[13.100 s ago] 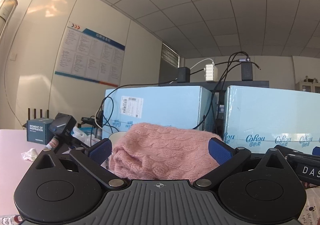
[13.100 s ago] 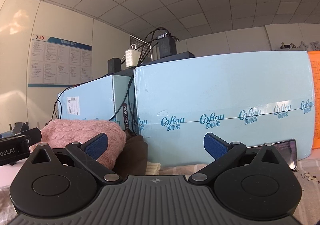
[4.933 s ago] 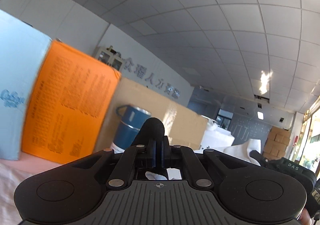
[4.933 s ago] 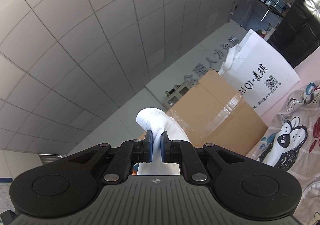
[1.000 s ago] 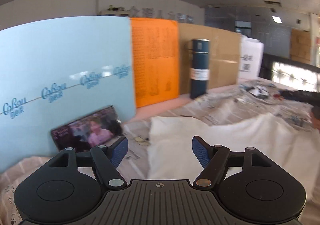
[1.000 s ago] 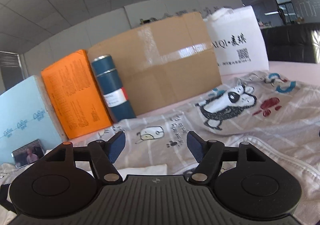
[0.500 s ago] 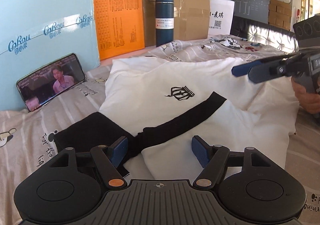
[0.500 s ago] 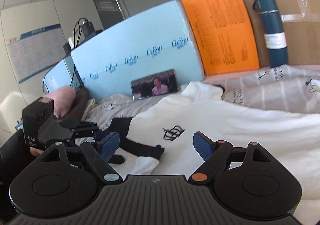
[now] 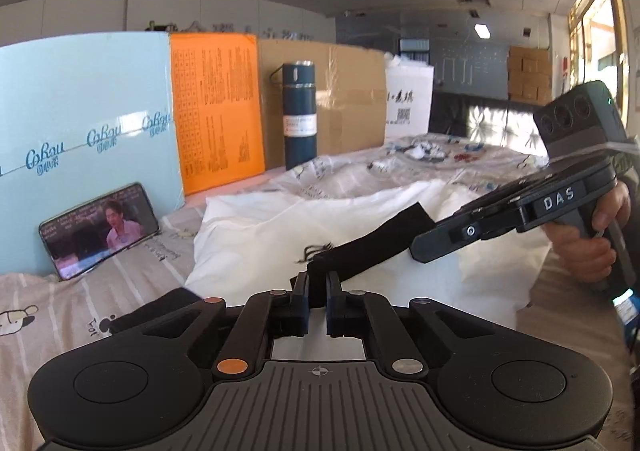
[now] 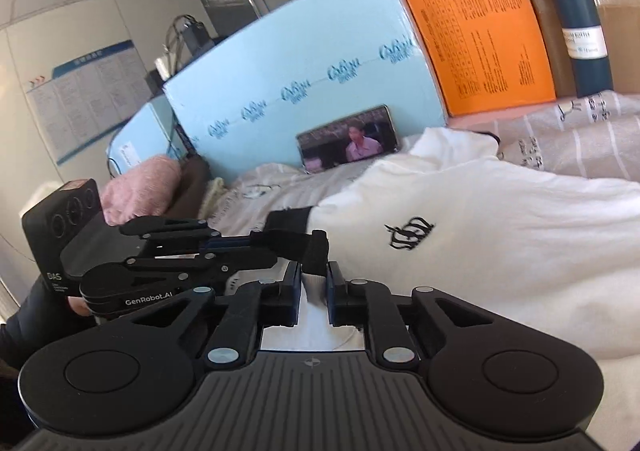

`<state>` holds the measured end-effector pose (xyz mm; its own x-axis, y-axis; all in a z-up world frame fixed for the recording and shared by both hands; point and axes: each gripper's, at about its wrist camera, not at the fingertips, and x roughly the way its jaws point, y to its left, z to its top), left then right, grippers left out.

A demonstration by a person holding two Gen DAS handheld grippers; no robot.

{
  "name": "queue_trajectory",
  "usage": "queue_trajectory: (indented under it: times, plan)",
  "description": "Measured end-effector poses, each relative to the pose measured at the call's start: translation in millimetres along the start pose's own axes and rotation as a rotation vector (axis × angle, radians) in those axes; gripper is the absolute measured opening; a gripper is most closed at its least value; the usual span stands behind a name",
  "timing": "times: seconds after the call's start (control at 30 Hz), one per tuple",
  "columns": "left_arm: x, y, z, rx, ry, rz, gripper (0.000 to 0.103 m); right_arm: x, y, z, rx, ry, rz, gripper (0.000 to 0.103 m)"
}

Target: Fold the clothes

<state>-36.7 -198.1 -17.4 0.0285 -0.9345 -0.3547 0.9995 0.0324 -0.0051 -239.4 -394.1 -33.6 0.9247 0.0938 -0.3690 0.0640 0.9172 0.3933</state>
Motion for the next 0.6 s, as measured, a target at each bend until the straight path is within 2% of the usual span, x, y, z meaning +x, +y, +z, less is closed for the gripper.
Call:
queue_trajectory:
  times: [0.17, 0.33, 0.4, 0.47, 0.6]
  plan:
    - [-46.8, -29.7, 1.4, -0.031, -0.135, -0.109, 0.006, -44.3, 21.4, -10.2, -0.018, -0.105, 0.088, 0.012]
    - [-86.8, -54.6, -10.9, -0.069, -0.226, -0.309, 0.006, -86.7, 41.2, -25.1, -0.034, -0.19, 0.174, 0.012]
    - [-95.4, -62.4, -18.2, -0.087, -0.214, -0.383, 0.006, -101.6, 50.5, -40.9, -0.032, -0.183, 0.211, 0.012]
    - [-101.0, -69.8, -26.2, -0.099, -0.182, -0.444, 0.006, -109.4, 58.5, -54.9, -0.032, -0.148, 0.206, 0.012]
    - [-101.3, -75.6, -42.6, -0.132, -0.063, -0.553, 0.006, -118.5, 70.9, -82.4, -0.002, -0.071, 0.21, 0.012]
